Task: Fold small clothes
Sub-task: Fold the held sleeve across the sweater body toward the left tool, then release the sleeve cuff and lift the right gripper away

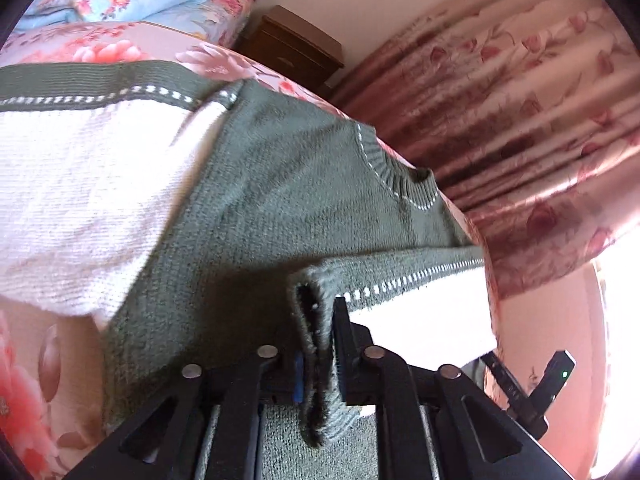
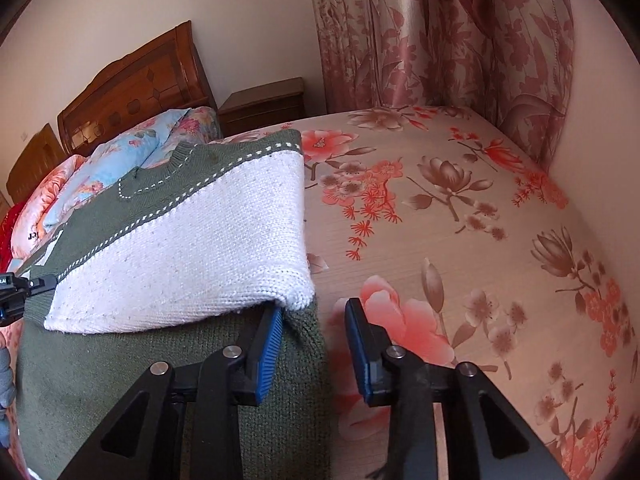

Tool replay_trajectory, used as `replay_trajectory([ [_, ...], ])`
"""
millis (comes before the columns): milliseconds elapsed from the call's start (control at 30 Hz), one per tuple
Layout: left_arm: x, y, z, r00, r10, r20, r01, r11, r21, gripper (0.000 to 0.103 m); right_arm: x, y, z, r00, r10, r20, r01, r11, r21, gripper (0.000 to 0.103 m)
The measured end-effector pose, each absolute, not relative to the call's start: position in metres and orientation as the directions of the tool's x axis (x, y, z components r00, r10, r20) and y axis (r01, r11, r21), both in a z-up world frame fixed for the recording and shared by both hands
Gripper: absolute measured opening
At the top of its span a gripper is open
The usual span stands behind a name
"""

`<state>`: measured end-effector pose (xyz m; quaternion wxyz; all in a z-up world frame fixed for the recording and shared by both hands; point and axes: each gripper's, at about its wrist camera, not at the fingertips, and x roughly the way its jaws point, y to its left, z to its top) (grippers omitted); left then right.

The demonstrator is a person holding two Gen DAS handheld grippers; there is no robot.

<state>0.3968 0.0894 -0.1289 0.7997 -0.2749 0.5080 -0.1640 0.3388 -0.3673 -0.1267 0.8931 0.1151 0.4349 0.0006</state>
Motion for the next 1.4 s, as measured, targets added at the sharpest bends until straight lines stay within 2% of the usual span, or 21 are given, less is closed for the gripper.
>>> replay_trajectory([
  [33, 0.393, 0.093, -0.123, 0.455, -0.506, -0.733, -0.036, 0.812, -0.583, 0.049, 0.338, -0.367, -0.126, 0.615, 0.102, -0.782, 0.100, 0.974, 0.205, 0.031],
  [67, 0.386, 0.099, -0.110, 0.513, -0.420, -0.749, -0.074, 0.847, -0.526, 0.103, 0.337, -0.368, -0.126, 0.606, 0.105, -0.789, 0.103, 0.973, 0.209, 0.031],
  [133, 0.363, 0.108, -0.085, 0.641, -0.252, -0.725, -0.141, 0.889, -0.435, 0.103, 0.326, -0.370, -0.120, 0.607, 0.105, -0.788, 0.113, 0.970, 0.215, 0.031],
  [200, 0.334, 0.107, -0.056, 0.754, -0.135, -0.643, -0.158, 0.913, -0.377, 0.103, 0.312, -0.373, -0.108, 0.652, 0.082, -0.754, 0.125, 0.969, 0.214, 0.031],
  [267, 0.325, 0.094, -0.042, 0.785, -0.151, -0.601, -0.096, 0.929, -0.358, 0.103, 0.309, -0.371, -0.096, 0.682, 0.073, -0.727, 0.119, 0.971, 0.209, 0.031],
  [300, 0.327, 0.079, -0.039, 0.773, -0.181, -0.609, -0.044, 0.941, -0.335, 0.103, 0.313, -0.366, -0.091, 0.691, 0.093, -0.717, 0.098, 0.971, 0.220, 0.031],
  [467, 0.352, 0.009, -0.067, 0.644, -0.237, -0.728, 0.111, 0.970, -0.217, 0.103, 0.347, -0.309, -0.086, 0.662, 0.175, -0.729, -0.066, 0.982, 0.176, 0.032],
  [567, 0.360, -0.009, -0.094, 0.571, -0.187, -0.799, 0.130, 0.982, -0.137, 0.103, 0.367, -0.286, -0.108, 0.589, 0.170, -0.790, -0.115, 0.985, 0.127, 0.032],
  [667, 0.366, -0.003, -0.113, 0.541, -0.122, -0.832, 0.106, 0.991, -0.077, 0.103, 0.367, -0.293, -0.114, 0.600, 0.191, -0.777, -0.126, 0.981, 0.144, 0.032],
  [767, 0.365, 0.007, -0.115, 0.550, -0.161, -0.819, 0.105, 0.987, -0.123, 0.103, 0.366, -0.301, -0.107, 0.580, 0.209, -0.788, -0.115, 0.978, 0.175, 0.032],
  [900, 0.361, 0.001, -0.117, 0.557, -0.126, -0.821, 0.103, 0.991, -0.082, 0.103, 0.388, -0.309, -0.093, 0.604, 0.206, -0.770, -0.089, 0.977, 0.192, 0.032],
  [1067, 0.359, 0.004, -0.117, 0.564, -0.138, -0.814, 0.095, 0.990, -0.102, 0.103, 0.446, -0.306, -0.094, 0.578, 0.202, -0.791, -0.076, 0.978, 0.194, 0.032],
  [1267, 0.362, 0.002, -0.117, 0.561, -0.116, -0.820, 0.094, 0.993, -0.077, 0.103, 0.509, -0.301, -0.103, 0.524, 0.275, -0.806, -0.059, 0.956, 0.288, 0.032],
  [1300, 0.363, 0.002, -0.117, 0.561, -0.115, -0.820, 0.094, 0.993, -0.075, 0.103, 0.518, -0.303, -0.111, 0.499, 0.257, -0.827, -0.035, 0.960, 0.277, 0.031],
  [1333, 0.363, 0.001, -0.117, 0.560, -0.113, -0.821, 0.094, 0.993, -0.073, 0.103, 0.523, -0.307, -0.117, 0.487, 0.243, -0.839, -0.009, 0.962, 0.274, 0.022],
  [1400, 0.362, 0.001, -0.117, 0.560, -0.114, -0.821, 0.094, 0.993, -0.073, 0.103, 0.526, -0.320, -0.119, 0.519, 0.228, -0.824, 0.045, 0.955, 0.293, 0.017],
])
